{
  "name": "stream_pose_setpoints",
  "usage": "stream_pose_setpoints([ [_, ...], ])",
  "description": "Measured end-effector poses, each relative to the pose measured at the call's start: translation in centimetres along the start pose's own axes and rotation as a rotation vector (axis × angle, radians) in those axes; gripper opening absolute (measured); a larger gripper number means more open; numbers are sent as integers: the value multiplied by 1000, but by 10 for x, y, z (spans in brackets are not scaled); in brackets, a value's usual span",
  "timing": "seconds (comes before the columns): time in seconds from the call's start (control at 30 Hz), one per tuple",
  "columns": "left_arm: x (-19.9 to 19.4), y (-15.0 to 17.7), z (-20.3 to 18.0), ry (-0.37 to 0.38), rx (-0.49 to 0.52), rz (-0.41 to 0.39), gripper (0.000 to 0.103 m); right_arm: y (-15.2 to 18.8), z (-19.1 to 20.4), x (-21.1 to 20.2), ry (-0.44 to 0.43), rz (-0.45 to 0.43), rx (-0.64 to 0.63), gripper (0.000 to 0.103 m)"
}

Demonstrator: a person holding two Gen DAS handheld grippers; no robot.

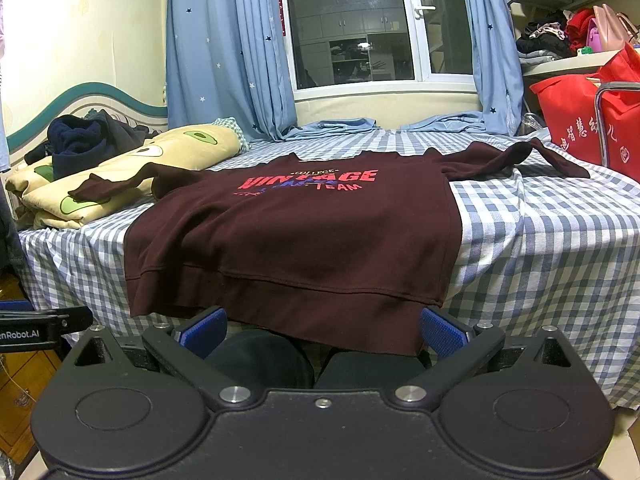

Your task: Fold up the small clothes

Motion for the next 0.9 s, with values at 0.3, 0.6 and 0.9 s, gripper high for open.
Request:
stream_pose_setpoints([
  [0.3,6,-1,-6,-1,12,23,102,-1,0,1,-1,8,4,103],
  [0.6,15,-3,-14,15,35,59,102,-1,-5,8,-11,34,27,103],
  [0.9,38,-17,-21,11,48,97,102,-9,-14,25,15,71,46,103],
])
Point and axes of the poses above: each gripper's, at about its wrist camera, not at the fingertips, and x roughly the way its jaws point, z to its left, y to its underside, the point moved 2 cm from there along x, roughly the way its jaws point, and after that the axes turned 6 degrees about y, right-handed, at the moved point
